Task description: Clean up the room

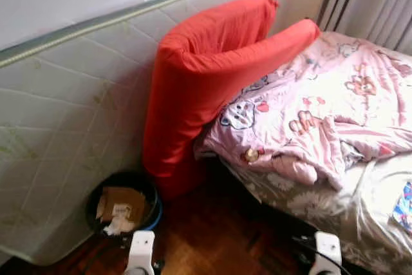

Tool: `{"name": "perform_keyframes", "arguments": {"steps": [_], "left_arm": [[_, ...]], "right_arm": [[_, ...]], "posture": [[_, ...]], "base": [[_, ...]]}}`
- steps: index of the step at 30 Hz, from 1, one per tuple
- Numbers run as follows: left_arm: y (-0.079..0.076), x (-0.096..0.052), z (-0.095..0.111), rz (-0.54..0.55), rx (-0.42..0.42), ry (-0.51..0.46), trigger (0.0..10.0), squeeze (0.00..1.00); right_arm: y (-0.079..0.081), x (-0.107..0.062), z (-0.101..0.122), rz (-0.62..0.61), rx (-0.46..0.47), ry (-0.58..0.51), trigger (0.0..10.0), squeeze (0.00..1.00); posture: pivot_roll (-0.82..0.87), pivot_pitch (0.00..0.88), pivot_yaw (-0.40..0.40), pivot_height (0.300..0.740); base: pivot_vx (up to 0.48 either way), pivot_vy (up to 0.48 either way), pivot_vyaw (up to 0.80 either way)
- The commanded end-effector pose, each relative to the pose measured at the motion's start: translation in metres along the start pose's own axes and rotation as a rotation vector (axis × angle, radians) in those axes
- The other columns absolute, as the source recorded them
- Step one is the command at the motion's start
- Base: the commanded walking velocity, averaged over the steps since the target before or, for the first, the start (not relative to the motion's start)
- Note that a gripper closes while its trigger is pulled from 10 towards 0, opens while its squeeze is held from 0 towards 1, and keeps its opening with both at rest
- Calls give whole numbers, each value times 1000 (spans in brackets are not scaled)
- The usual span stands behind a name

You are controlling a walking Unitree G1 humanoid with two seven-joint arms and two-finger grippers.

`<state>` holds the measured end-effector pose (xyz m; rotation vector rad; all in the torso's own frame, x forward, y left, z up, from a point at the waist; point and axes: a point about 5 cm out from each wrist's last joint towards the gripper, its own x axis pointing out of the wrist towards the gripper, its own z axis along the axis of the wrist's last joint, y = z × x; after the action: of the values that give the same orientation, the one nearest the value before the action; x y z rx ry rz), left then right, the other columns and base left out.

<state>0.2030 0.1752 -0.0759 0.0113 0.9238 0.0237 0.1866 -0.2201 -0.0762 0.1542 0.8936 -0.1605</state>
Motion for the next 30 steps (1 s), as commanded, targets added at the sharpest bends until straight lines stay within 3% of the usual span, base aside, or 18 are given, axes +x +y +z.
{"name": "perform_keyframes", "arguments": {"steps": [1, 20, 25, 30], "left_arm": [[-2, 0, 0, -4, 5, 5, 10000, 0], [-2, 0, 0, -4, 4, 4, 10000, 0], [-2, 0, 0, -1, -8, 9, 10000, 0], [-2, 0, 0, -1, -19, 4, 10000, 0]], "right_arm": [[-3, -1, -1, -10, 8, 2, 10000, 0], [-4, -1, 0, -11, 5, -1, 10000, 0], [-4, -1, 0, -9, 6, 4, 10000, 0], [-4, 0, -1, -3, -13, 19, 10000, 0]], "posture": [[-106, 15, 10, 740], [-108, 21, 9, 740], [-107, 21, 10, 740], [-107, 20, 10, 740]], "base": [[0, -281, 0], [0, -284, 0], [0, 0, 0], [0, 0, -727]]}}
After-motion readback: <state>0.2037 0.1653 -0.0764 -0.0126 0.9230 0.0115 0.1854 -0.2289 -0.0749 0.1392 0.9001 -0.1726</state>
